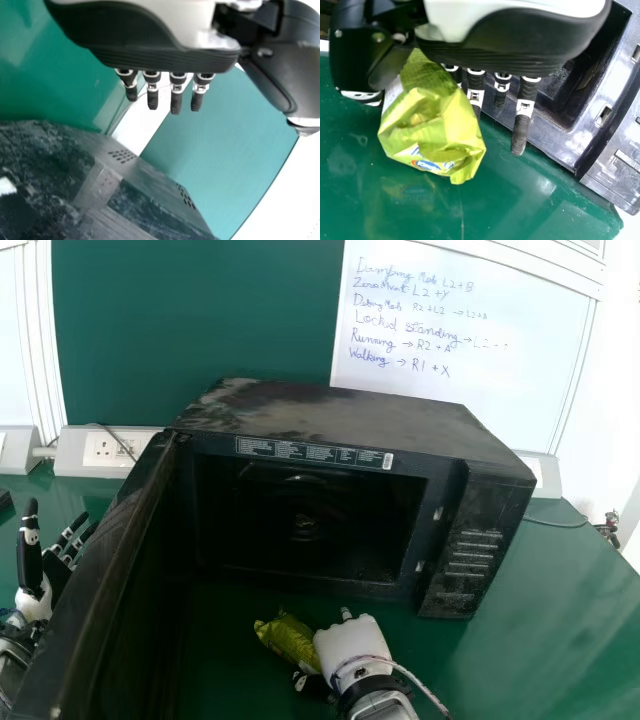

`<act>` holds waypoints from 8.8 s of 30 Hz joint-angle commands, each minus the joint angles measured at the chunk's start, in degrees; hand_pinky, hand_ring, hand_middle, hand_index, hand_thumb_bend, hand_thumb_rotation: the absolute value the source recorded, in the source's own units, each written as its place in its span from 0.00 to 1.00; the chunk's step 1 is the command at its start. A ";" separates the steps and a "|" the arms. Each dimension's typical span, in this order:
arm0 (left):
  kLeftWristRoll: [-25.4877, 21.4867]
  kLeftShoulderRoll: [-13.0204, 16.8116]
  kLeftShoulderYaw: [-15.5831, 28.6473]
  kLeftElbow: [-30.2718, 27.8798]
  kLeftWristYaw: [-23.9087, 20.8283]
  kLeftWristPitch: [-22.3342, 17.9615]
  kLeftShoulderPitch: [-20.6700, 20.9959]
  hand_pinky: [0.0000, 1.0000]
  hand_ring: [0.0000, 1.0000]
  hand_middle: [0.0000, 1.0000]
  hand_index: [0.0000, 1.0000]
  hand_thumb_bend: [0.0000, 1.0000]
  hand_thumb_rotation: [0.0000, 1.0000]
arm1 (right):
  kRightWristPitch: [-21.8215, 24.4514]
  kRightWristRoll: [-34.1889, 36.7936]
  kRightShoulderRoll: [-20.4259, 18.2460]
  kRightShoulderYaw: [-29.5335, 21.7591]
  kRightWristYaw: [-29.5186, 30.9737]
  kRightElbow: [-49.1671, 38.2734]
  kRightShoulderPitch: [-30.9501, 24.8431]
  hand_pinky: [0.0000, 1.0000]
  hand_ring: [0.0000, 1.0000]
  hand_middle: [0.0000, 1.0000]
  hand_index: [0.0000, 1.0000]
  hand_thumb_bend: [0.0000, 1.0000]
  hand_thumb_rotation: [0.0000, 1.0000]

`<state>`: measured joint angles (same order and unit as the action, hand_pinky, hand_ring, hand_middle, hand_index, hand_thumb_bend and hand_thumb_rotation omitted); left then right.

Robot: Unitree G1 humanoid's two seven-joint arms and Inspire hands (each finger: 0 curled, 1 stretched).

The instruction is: Put biscuit inside oven

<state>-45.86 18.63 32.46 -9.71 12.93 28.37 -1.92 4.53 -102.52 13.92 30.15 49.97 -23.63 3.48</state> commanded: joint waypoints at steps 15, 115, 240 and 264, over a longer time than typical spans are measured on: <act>-0.15 -0.01 -0.20 -0.50 0.04 0.26 -0.09 0.66 0.72 0.74 0.73 0.71 0.00 | -0.13 3.75 0.27 -0.51 1.32 0.97 -2.61 0.42 0.43 0.50 0.49 0.53 0.07; 0.58 -0.89 -0.58 -0.66 1.23 -0.89 -0.94 0.66 0.72 0.74 0.74 0.69 0.00 | 15.97 15.98 -7.08 -4.93 -7.97 34.31 41.74 0.08 0.14 0.47 0.71 0.57 0.00; -0.03 -0.95 -0.63 -1.56 1.38 -0.73 -1.81 0.67 0.73 0.75 0.74 0.69 0.00 | 12.31 48.25 -4.56 10.77 -59.06 76.03 56.68 0.36 0.43 0.55 0.70 0.85 0.15; -0.51 -1.03 -0.71 -1.63 0.69 -0.28 -1.38 0.66 0.72 0.74 0.73 0.70 0.00 | 17.84 43.32 8.62 3.31 -31.48 22.04 33.57 0.45 0.51 0.58 0.66 0.95 0.26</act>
<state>-46.14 17.38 32.17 -11.10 13.26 27.97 -3.64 22.78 -58.68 21.38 34.66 17.39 0.66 38.26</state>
